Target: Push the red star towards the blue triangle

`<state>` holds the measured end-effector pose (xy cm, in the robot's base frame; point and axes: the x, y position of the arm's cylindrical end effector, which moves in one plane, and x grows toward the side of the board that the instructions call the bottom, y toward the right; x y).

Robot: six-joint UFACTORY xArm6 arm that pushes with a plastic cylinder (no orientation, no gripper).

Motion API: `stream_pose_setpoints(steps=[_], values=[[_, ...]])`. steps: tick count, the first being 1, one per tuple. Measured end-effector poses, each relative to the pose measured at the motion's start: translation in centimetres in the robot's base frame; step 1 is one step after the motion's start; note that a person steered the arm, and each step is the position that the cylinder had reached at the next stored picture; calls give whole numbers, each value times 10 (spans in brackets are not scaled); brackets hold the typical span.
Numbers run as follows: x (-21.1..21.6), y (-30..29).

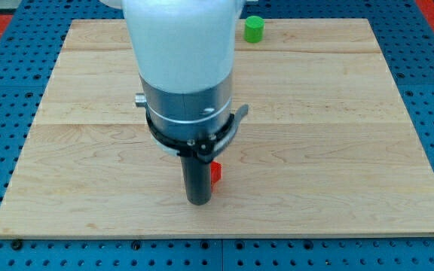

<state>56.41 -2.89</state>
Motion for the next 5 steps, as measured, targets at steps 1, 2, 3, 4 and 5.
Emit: stream_pose_setpoints(steps=[1, 2, 3, 4, 5], values=[[-12, 11], [-12, 14], [-17, 14], [-15, 28], [6, 60]])
